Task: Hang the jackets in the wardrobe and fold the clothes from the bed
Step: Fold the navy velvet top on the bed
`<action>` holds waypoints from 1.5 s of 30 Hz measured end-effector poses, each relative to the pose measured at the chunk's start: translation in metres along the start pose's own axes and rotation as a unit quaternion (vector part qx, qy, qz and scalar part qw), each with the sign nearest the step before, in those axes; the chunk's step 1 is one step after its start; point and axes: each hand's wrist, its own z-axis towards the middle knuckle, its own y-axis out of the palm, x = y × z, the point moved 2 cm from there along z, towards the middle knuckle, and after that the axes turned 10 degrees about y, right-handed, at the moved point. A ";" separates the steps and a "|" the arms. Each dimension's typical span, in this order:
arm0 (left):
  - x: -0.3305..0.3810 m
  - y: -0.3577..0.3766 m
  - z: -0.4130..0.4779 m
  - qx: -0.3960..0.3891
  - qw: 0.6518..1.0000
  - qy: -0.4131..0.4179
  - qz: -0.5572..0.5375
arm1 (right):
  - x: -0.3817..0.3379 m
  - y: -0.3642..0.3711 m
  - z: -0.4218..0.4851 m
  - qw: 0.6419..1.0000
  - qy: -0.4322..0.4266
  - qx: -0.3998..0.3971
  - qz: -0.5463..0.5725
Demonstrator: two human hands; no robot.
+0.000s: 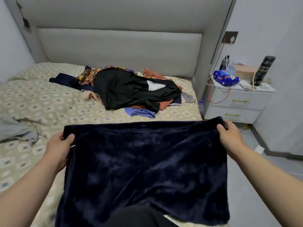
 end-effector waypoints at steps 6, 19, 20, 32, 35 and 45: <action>-0.048 0.002 -0.061 -0.111 0.982 -0.080 0.129 | 0.049 0.028 -0.050 0.986 0.009 -0.092 -0.140; -0.048 -0.023 -0.154 -0.154 0.932 -0.308 -0.110 | 0.102 0.016 -0.131 0.889 0.357 -0.208 0.197; -0.040 -0.018 -0.149 -0.150 0.930 -0.317 -0.111 | 0.094 0.014 -0.130 0.882 0.366 -0.205 0.214; 0.052 -0.038 -0.121 -0.126 0.958 -0.160 -0.203 | -0.002 -0.038 -0.145 0.910 0.147 -0.285 0.264; 0.067 -0.056 -0.103 -0.093 0.964 -0.107 -0.224 | -0.014 -0.058 -0.145 0.828 0.192 -0.376 0.368; 0.074 -0.005 -0.079 0.021 0.911 -0.213 -0.352 | -0.002 -0.008 -0.113 0.792 0.291 -0.282 0.456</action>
